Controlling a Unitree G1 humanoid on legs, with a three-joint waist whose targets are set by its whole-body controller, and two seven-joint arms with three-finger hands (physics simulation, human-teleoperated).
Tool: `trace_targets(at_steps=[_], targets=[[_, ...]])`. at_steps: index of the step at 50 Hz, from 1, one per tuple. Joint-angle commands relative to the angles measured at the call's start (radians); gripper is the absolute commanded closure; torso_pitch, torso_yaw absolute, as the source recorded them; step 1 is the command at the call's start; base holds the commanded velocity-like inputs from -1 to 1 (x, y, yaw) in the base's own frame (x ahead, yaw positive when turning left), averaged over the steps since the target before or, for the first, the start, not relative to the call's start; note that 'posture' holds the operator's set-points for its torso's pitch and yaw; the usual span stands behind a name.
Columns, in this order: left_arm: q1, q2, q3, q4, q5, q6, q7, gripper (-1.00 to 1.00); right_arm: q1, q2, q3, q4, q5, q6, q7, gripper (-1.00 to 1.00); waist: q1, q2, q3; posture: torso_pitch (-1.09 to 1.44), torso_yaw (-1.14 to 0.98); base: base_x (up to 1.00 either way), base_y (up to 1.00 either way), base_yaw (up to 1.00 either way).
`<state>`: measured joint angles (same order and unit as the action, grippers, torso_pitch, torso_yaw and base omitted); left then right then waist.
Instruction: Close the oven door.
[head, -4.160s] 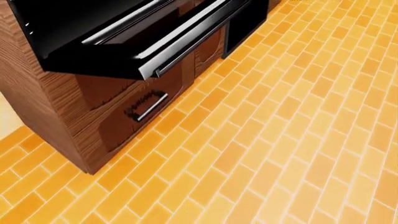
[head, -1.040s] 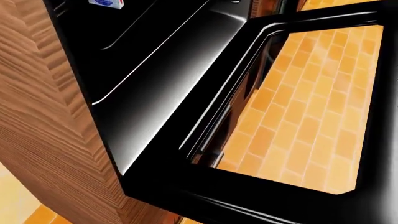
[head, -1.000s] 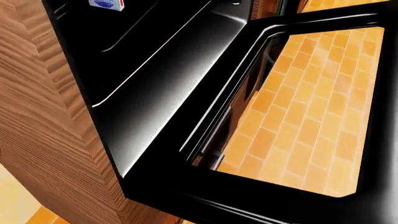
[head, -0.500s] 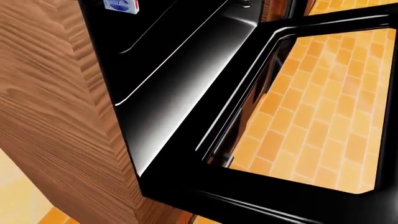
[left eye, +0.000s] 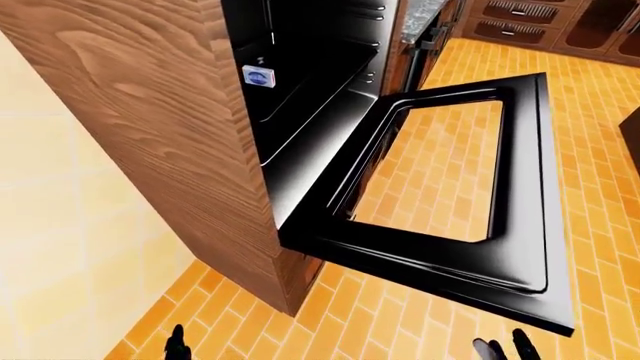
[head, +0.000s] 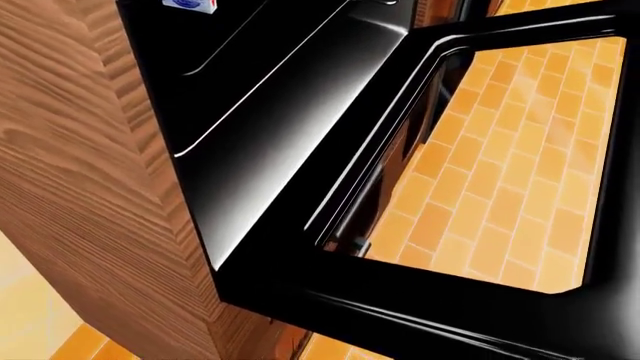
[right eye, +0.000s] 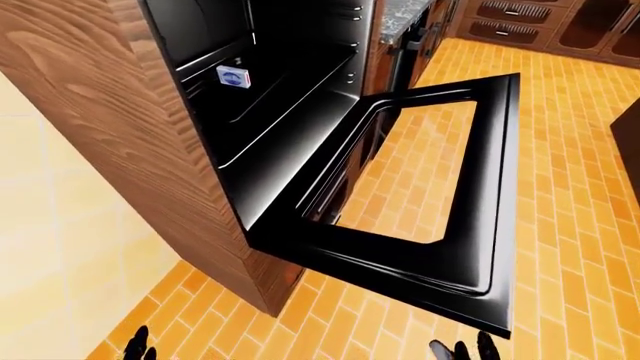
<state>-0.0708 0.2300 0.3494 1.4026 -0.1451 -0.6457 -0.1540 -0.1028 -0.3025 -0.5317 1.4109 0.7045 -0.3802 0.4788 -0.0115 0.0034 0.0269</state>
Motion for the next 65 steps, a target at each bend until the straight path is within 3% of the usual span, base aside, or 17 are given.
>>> trace_targets(at_steps=[1,18,41,50,65], targets=[[-0.007,0.015,0.005,-0.016,-0.006,-0.023,-0.001,-1.00,-0.017,-0.029,-0.004,-0.022,0.049,-0.005,0.014,-1.00,0.000,-0.003,-0.012,0.00,0.00,0.00,0.00,0.00],[0.000,0.014,0.005,-0.015,0.000,-0.024,0.000,-1.00,-0.126,-0.138,0.051,-0.038,0.168,0.057,0.005,-1.00,0.000,-0.010,-0.024,0.00,0.00,0.00,0.00,0.00],[-0.006,0.012,0.005,-0.016,-0.002,-0.017,-0.002,-1.00,-0.309,-0.221,0.142,-0.136,0.130,0.130,-0.028,-1.00,0.002,-0.010,-0.026,0.00,0.00,0.00,0.00,0.00],[-0.003,0.011,0.004,-0.015,-0.002,-0.018,-0.002,-1.00,-0.335,-0.208,0.164,-0.259,0.114,0.196,-0.057,-1.00,0.003,-0.012,-0.025,0.00,0.00,0.00,0.00,0.00],[0.001,0.010,0.008,-0.015,0.002,-0.018,-0.003,-1.00,-0.380,-0.144,0.200,-0.677,0.027,0.429,-0.230,-1.00,0.009,-0.009,-0.026,0.00,0.00,0.00,0.00,0.00]])
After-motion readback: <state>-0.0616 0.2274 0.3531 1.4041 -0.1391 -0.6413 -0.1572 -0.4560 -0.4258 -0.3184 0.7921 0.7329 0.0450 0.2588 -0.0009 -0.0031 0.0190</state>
